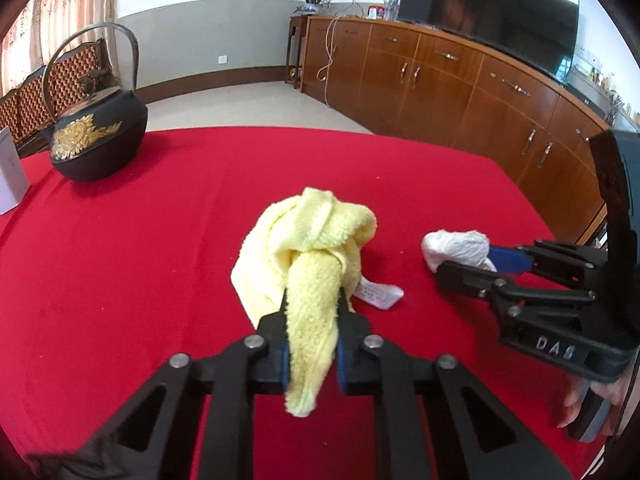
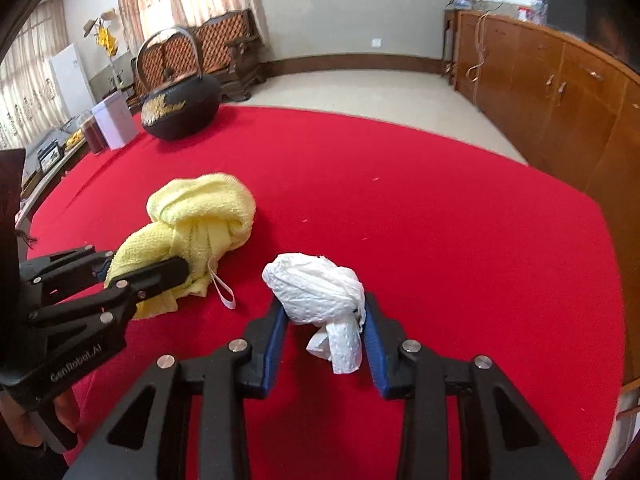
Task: Collect trash
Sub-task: 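Grasp the white tissue with the right tool while the left tool grasps the yellow towel, then carry the tissue and yellow towel over the black bucket with both tools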
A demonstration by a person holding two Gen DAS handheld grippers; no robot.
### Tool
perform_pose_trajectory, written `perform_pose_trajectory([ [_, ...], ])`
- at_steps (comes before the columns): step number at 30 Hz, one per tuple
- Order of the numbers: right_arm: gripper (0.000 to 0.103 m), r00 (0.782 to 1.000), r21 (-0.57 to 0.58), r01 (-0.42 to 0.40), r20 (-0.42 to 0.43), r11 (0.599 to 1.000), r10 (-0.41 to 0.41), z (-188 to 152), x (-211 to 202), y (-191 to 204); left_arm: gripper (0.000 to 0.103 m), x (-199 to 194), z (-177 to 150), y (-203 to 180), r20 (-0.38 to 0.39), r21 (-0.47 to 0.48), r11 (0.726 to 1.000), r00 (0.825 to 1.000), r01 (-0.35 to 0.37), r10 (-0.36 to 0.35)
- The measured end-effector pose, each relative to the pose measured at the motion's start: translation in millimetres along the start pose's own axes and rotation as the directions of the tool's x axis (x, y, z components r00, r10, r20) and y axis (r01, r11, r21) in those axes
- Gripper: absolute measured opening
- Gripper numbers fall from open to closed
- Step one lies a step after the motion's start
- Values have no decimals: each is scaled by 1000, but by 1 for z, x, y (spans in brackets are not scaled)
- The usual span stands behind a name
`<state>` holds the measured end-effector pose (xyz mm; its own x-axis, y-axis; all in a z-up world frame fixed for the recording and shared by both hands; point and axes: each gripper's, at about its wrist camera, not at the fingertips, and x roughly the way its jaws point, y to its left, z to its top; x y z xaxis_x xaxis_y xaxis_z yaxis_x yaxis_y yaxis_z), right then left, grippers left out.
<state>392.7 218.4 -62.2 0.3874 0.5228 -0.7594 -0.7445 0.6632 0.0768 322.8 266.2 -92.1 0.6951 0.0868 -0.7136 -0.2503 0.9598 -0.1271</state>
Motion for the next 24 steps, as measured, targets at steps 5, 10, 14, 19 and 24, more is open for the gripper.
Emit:
perform_pose_trajectory([
  [5, 38, 999, 26, 38, 20, 999, -38, -11, -21, -6, 15, -16, -8, -10, 29, 15, 1000, 1000, 0, 0],
  [10, 38, 998, 48, 65, 18, 997, -66, -32, -49, -13, 15, -35, -20, -25, 48, 35, 999, 999, 4, -6],
  [14, 38, 996, 65, 86, 20, 994, -88, -51, -73, -16, 15, -52, -31, -38, 56, 51, 999, 998, 10, -13],
  [19, 38, 993, 83, 113, 27, 990, -116, -78, -104, -14, 15, -69, -43, -47, 65, 54, 998, 998, 22, -26],
  [24, 38, 990, 102, 133, 33, 986, -137, -101, -132, -12, 15, -89, -56, -56, 74, 64, 997, 996, 38, -42],
])
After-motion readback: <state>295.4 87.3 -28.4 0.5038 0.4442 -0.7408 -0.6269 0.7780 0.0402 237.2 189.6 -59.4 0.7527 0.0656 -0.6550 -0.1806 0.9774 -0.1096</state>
